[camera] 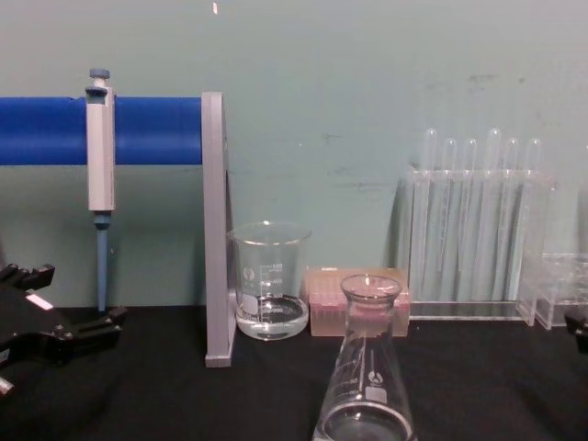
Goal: Grasp the erlenmeyer flask with one hand, shake it three times, then place it back.
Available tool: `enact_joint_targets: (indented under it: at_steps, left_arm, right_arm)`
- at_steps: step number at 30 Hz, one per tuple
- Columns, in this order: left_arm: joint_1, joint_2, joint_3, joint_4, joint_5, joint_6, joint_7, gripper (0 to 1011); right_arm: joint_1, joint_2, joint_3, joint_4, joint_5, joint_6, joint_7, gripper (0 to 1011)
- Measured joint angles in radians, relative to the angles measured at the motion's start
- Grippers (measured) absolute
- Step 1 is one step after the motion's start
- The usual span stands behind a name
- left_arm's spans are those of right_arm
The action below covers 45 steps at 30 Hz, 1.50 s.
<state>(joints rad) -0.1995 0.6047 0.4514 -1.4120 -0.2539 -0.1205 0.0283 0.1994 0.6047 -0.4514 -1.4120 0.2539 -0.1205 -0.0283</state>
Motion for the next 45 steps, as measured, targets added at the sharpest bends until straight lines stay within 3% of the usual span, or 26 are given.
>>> enact_joint_targets:
  at_steps: [35, 40, 45]
  left_arm:
    - [0.0, 0.0, 0.0, 0.0, 0.0, 0.0, 0.0, 1001]
    - [0.0, 0.0, 0.0, 0.0, 0.0, 0.0, 0.0, 1001]
    - [0.0, 0.0, 0.0, 0.0, 0.0, 0.0, 0.0, 1001]
  right_arm:
    - [0.0, 0.0, 0.0, 0.0, 0.0, 0.0, 0.0, 1002]
    - [-0.01, -0.001, 0.027, -0.014, 0.029, 0.001, 0.038, 1003]
    - [-0.023, 0.007, 0.055, -0.052, 0.097, 0.029, 0.119, 1002]
